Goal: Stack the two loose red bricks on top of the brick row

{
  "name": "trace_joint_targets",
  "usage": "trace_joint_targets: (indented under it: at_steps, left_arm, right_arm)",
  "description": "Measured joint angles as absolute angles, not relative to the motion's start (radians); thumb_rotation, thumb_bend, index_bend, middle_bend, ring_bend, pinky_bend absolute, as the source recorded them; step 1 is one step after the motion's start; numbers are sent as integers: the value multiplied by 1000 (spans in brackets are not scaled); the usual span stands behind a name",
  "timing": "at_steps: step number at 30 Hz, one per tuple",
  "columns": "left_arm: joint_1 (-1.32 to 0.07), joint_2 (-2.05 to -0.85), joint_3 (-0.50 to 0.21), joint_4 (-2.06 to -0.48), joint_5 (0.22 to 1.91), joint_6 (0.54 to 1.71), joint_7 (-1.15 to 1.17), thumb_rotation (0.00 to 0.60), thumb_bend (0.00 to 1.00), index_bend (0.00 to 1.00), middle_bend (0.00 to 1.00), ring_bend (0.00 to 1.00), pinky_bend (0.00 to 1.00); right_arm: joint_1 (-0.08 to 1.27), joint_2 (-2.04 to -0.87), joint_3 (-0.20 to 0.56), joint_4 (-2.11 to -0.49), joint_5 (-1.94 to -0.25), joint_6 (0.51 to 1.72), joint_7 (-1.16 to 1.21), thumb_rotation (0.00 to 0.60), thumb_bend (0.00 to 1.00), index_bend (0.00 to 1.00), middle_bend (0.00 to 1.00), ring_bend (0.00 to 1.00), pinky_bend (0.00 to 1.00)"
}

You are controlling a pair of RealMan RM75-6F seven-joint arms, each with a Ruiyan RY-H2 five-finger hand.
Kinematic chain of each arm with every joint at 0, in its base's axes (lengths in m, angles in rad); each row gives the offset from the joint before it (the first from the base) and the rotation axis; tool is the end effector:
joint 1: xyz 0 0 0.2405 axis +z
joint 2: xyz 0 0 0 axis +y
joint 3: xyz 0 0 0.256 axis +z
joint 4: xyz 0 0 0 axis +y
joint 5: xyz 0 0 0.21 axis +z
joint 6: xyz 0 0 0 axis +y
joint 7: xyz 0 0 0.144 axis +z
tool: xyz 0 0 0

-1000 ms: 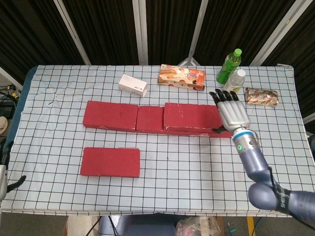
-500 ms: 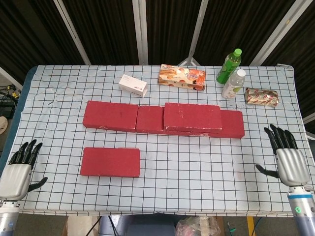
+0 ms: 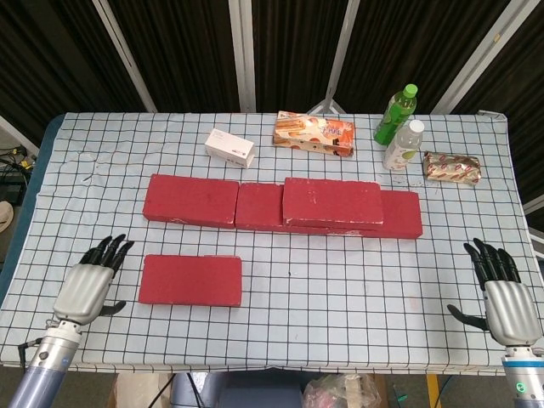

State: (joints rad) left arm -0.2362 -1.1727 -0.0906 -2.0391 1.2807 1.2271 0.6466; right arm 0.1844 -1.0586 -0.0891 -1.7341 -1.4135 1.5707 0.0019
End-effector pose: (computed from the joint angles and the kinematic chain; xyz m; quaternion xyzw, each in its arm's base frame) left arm -0.2091 0.2065 0.0909 -0.7007 -0.3849 -0.2960 0.5228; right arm -0.2939 -0.1798 0.1660 0.5859 -0.4102 0.3968 0.5753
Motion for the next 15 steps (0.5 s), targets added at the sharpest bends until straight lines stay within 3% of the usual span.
trace_joint_targets:
  at_steps: [7,15]
  left_arm:
    - [-371,-1201,-124,-2103,1012,1154,882,600,0,0,0,0,165]
    - [-537,-1323,-146,-2126,726,1180,1083,600,0,0,0,0,128]
  right_arm:
    - [170,-1051,-75,-1735,-1424,1550,10,600,154,61,0,0,0]
    - [158,-1046,-55,-1749,-1415,1522,-8,600,154,57,0,0,0]
